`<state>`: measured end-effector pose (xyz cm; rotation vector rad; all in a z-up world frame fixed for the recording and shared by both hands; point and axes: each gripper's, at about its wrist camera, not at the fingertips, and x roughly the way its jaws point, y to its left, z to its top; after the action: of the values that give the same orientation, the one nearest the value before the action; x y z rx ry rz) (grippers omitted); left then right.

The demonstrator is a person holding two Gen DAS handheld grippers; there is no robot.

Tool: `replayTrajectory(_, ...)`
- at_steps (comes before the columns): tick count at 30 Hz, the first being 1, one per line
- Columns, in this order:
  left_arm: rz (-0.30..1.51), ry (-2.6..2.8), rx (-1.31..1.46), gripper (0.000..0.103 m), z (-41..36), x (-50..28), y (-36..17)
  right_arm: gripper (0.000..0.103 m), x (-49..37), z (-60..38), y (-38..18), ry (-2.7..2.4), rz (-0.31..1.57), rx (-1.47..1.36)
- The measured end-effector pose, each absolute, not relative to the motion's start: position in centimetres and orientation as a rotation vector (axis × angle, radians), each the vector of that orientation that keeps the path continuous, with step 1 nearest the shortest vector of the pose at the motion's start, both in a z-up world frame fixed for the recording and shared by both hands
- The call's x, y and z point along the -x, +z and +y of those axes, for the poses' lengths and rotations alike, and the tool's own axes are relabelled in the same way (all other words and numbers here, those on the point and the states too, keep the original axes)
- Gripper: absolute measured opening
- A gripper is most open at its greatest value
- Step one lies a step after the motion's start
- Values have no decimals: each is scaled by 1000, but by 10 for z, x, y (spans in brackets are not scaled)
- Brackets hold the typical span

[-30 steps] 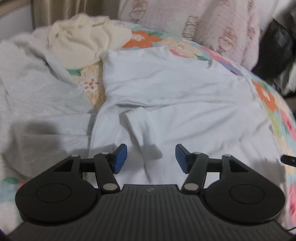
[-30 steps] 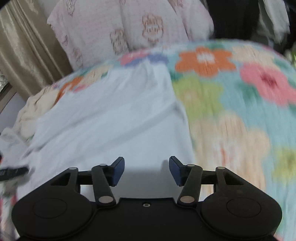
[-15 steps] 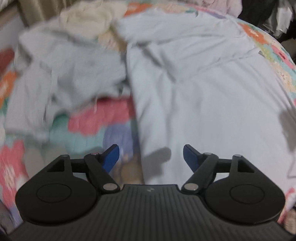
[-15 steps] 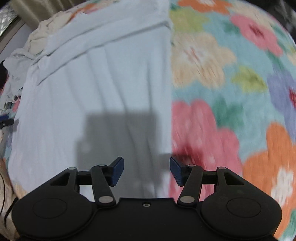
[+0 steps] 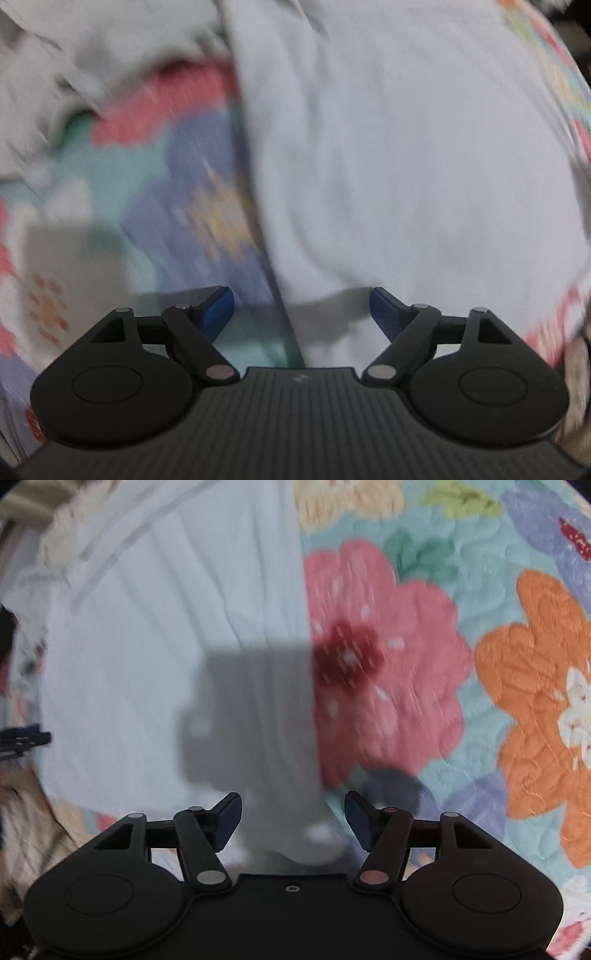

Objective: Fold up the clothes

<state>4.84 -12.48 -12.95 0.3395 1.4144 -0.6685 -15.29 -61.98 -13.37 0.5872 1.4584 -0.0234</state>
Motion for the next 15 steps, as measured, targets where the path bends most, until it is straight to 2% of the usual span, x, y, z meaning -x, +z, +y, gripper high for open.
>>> replayTrajectory(3, 1431, -749, -347, 85, -120, -34, -126, 67, 152, -615, -144, 45, 1487, -616)
replayTrajectory(4, 1440, -782, -313, 75, -117, -31, -123, 67, 152, -613, -145, 70, 1483, -627)
replayTrajectory(6, 1453, -832, -221, 38, -112, -29, -121, 64, 150, -608, -147, 104, 1463, -639)
replayTrajectory(7, 1442, -830, -195, 26, -110, -28, -120, 58, 149, -605, -147, 107, 1446, -628)
replayTrajectory(8, 1432, -827, -169, 10, -108, -28, -120, 44, 148, -601, -146, 107, 1431, -612)
replayTrajectory(9, 1415, -826, -161, 9, -106, -27, -119, 36, 147, -598, -146, 102, 1418, -589)
replayTrajectory(10, 1391, -827, -154, 8, -105, -24, -115, 18, 146, -594, -144, 95, 1401, -568)
replayTrajectory(15, 1270, -841, -131, 8, -99, -13, -93, 16, 153, -591, -124, 53, 1311, -535)
